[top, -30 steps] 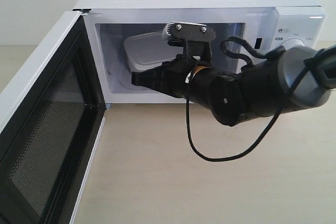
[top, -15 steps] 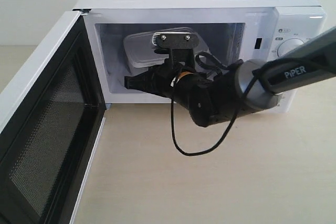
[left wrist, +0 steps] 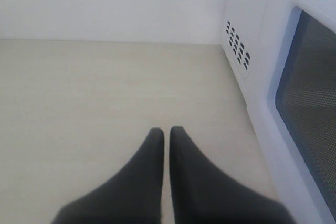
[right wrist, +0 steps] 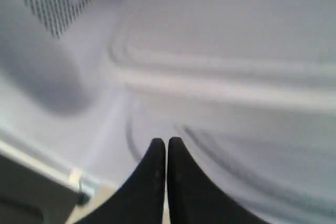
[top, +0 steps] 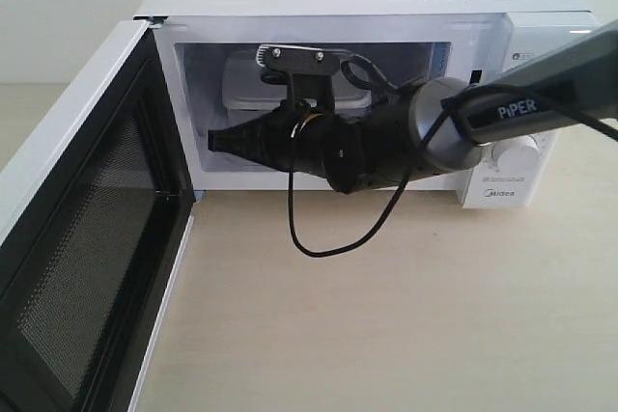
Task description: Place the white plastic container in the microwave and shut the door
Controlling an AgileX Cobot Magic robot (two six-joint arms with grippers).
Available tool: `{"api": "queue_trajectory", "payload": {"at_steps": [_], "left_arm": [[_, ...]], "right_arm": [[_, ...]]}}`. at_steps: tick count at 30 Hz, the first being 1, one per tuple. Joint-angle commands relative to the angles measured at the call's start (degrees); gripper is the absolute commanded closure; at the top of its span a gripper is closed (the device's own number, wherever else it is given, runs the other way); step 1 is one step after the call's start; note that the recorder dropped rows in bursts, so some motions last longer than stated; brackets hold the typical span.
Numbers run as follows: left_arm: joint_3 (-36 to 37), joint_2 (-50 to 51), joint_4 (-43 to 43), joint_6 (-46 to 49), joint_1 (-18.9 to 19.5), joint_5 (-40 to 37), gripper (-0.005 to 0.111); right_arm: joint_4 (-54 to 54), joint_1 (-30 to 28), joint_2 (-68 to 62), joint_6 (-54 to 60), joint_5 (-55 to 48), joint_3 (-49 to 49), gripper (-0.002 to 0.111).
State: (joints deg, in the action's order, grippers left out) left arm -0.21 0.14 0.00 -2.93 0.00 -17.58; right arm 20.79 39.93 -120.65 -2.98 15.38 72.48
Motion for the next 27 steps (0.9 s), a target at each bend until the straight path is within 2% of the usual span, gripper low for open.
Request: {"api": "queue_trajectory", "payload": {"at_steps": [1,5,14,17,27], "left_arm": [[0.21,-0.14,0.0,-0.47,0.1,-0.02,0.102],[0.21,-0.14,0.0,-0.47,0.1,-0.02,0.102],[0.21,-0.14,0.0,-0.47,0.1,-0.02,0.102],[0.21,-0.14,0.0,-0.47,0.1,-0.02,0.102],[0.21,-0.14,0.0,-0.47,0.1,-0.02,0.102]], "right_arm": [[-0.61,0.53,2.74,3.87,-6.41,0.2,0.107],[-0.61,1.33,7.81,4.72,-10.12,0.2,0.107],[-0.44,4.18,15.64,4.82,-29.03,0.06,0.107],[-0.57,6.43,18.13,4.82,-28.49,-2.73,0.107],[-0.16,14.69,33.63,3.53,-24.84,-21.46,0.107]]}}
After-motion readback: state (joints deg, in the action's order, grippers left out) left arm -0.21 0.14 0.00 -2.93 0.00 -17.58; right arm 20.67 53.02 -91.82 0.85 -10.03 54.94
